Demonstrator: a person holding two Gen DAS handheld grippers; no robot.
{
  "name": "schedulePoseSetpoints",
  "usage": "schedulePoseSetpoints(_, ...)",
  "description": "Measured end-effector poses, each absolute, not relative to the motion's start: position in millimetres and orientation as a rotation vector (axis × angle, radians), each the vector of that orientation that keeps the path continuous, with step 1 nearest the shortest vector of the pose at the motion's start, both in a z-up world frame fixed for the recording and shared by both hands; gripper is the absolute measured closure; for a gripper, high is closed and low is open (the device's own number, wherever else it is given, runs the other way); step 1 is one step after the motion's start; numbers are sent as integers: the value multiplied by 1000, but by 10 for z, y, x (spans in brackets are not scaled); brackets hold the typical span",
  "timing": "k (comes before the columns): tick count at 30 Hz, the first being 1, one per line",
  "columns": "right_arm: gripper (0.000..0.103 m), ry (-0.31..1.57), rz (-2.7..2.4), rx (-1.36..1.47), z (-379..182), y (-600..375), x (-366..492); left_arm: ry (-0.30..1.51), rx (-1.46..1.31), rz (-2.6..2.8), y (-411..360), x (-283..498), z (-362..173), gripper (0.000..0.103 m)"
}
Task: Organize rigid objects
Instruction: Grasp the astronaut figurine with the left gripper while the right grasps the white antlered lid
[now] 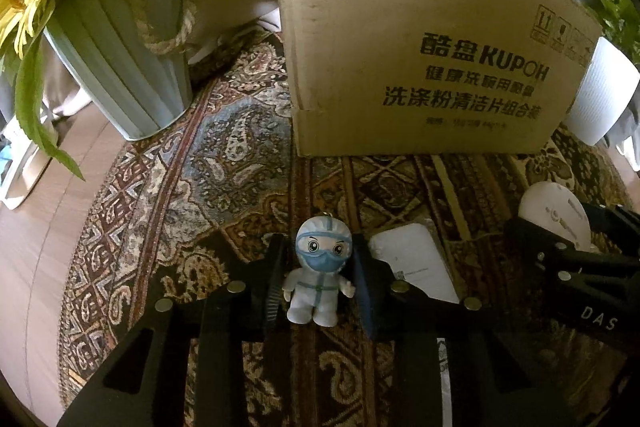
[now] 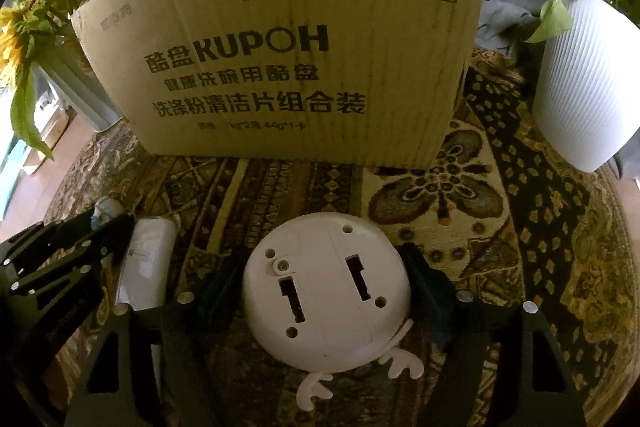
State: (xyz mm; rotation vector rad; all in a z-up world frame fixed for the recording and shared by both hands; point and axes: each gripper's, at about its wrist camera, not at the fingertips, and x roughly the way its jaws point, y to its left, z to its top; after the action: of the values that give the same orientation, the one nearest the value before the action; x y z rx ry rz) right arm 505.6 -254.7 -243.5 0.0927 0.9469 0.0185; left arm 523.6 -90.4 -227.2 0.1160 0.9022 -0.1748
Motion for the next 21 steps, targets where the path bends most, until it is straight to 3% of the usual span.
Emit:
schedulePoseSetpoints(2,28,946,20,89,-2431,-2555,5044,897,118,-180,-909,5220,-2251,76)
schedulePoseSetpoints(21,28,834,38,79,-1917,-2562,4784,798,118,-204,-939,4946,-1844,76)
